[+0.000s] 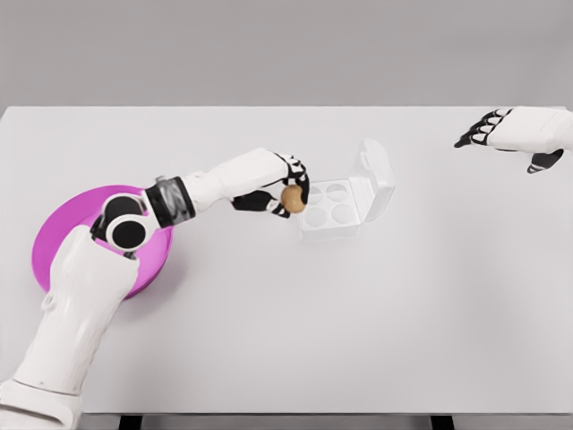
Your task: Pack egg into the box and close the box lid
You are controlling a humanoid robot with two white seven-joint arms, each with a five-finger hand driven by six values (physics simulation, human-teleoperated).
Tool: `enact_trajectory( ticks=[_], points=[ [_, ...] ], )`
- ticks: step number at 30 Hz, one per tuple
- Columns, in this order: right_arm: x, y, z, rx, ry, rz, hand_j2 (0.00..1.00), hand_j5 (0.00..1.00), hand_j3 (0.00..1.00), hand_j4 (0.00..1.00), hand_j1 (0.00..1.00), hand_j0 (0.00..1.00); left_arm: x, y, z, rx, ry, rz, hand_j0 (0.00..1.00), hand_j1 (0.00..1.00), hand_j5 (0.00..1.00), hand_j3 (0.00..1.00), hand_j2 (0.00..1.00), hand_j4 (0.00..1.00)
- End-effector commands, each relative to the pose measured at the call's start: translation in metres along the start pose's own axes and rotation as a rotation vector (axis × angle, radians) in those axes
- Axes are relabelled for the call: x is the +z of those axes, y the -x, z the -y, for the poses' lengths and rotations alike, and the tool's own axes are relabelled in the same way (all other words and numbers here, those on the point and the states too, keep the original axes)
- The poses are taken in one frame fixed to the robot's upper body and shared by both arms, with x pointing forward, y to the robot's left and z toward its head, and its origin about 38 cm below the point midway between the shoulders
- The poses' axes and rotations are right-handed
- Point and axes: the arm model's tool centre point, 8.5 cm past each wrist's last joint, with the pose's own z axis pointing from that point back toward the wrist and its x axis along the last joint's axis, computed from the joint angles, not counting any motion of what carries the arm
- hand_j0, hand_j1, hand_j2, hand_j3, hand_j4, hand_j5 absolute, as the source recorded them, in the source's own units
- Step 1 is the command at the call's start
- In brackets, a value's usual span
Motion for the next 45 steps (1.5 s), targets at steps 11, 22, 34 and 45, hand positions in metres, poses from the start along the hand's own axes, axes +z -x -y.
enact_trajectory(
  ticks=[11, 22, 34, 45],
  points=[
    [-0.001, -0.001, 0.002, -0.002, 0.006, 0.002, 1.0, 1.0, 1.0, 1.0, 1.0, 1.0, -0.018, 0.0, 0.008, 0.04, 0.01, 0.008, 0.34, 0.34, 0.34, 0.34, 0.34, 0.34],
    [0.0, 0.0, 0.001, -0.004, 0.004, -0.002, 1.0, 1.0, 1.0, 1.0, 1.0, 1.0, -0.029, 0.002, 0.007, 0.051, 0.014, 0.009, 0.34, 0.34, 0.34, 0.34, 0.34, 0.34],
    [-0.001, 0.0, 0.003, -0.002, 0.008, 0.001, 1.0, 1.0, 1.0, 1.0, 1.0, 1.0, -0.045, 0.003, 0.008, 0.056, 0.054, 0.017, 0.36, 0.36, 0.36, 0.36, 0.36, 0.36],
    [-0.002, -0.001, 0.003, -0.001, 0.009, 0.002, 1.0, 1.0, 1.0, 1.0, 1.0, 1.0, -0.047, 0.01, 0.006, 0.063, 0.064, 0.001, 0.4, 0.4, 0.4, 0.4, 0.4, 0.4]
  ],
)
